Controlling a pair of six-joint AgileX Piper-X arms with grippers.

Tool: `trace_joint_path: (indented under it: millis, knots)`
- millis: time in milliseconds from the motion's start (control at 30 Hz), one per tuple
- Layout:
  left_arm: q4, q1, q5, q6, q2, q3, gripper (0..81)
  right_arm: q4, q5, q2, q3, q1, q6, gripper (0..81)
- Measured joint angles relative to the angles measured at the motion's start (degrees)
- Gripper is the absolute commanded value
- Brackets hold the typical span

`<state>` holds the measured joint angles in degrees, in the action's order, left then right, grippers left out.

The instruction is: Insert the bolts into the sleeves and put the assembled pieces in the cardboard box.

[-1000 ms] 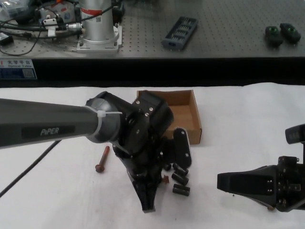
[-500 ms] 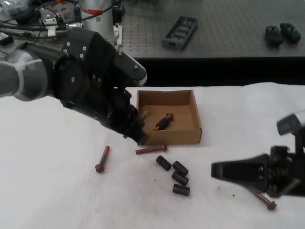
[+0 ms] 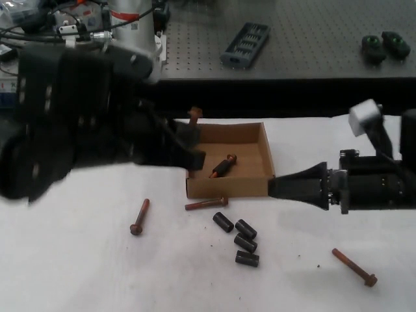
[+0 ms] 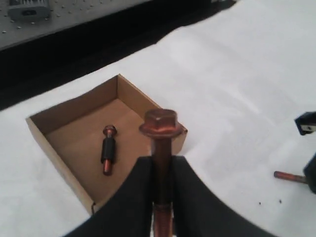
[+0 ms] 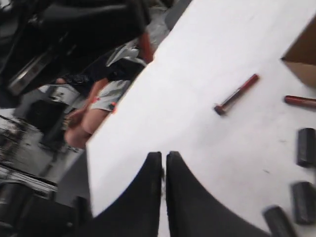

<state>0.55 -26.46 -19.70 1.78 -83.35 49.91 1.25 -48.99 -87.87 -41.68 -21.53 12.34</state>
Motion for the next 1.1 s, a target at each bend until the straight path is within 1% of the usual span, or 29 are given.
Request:
trace_joint_path:
  millis: [100, 133, 200, 300, 333, 400, 433, 467, 633, 733, 767, 867, 933, 1100]
  knots:
    - [-4.57, 0.0, 0.65, 2.51, 0.7, -3.71, 7.6, 14.47, 10.5, 0.0, -5.18, 0.0, -9.51, 4.3]
    - [-5.65, 0.0, 1.46, 3.25, 1.1, -5.53, 7.6, 14.47, 10.51, 0.0, -5.18, 0.0, -10.06, 4.3]
    - [-7.29, 0.0, 3.05, 3.87, 2.49, -9.42, 7.6, 21.23, 17.19, 0.0, -8.29, -0.61, -14.56, 4.3]
    - [-9.06, 0.0, 4.69, 4.26, 4.35, -12.39, 7.6, 26.53, 22.71, -0.49, -11.51, -2.62, -18.05, 4.3]
    - [-11.35, 0.0, 5.12, 4.25, 6.03, -14.21, 7.6, 27.18, 23.41, -1.6, -12.33, -4.66, -18.61, 4.3]
    - [-13.94, 0.0, 6.72, 4.69, 8.44, -16.04, 7.6, 28.05, 24.43, -3.48, -14.11, -7.14, -19.12, 4.3]
    - [-14.15, 0.0, 7.19, 4.91, 8.45, -16.2, 7.6, 28.32, 25.26, -5.73, -16.23, -9.43, -19.49, 4.3]
    - [-14.84, 0.0, 7.76, 5.19, 9.49, -16.71, 7.6, 28.54, 25.7, -7.01, -16.92, -10.52, -19.48, 4.3]
    - [-16.18, 0.0, 9.24, 6.54, 16.01, -20.53, 7.6, 29.08, 27.53, -11.64, -19.13, -13.66, -19.48, 4.2]
    - [-16.16, 0.0, 10.61, 6.84, 18.32, -22.33, 7.6, 30.07, 27.91, -15.08, -20.81, -14.68, -19.48, 0.8]
    - [-16.16, 0.0, 11.05, 6.84, 19.05, -22.9, 7.6, 30.57, 28.07, -15.77, -21.52, -14.64, -19.48, 3.5]
    - [-16.16, 0.0, 12.29, 7.3, 21.12, -25.09, 7.6, 31.62, 30.24, -16.74, -23.92, -14.64, -19.79, 15.6]
    - [-16.16, 0.0, 13.16, 7.75, 22.49, -26.31, 7.6, 32.04, 31.45, -17.19, -24.84, -14.64, -20.31, 21.1]
    - [-16.16, 0.0, 14.81, 8.34, 24.96, -27.64, 7.6, 34.79, 34.96, -19.14, -29.66, -14.85, -23.45, 21.5]
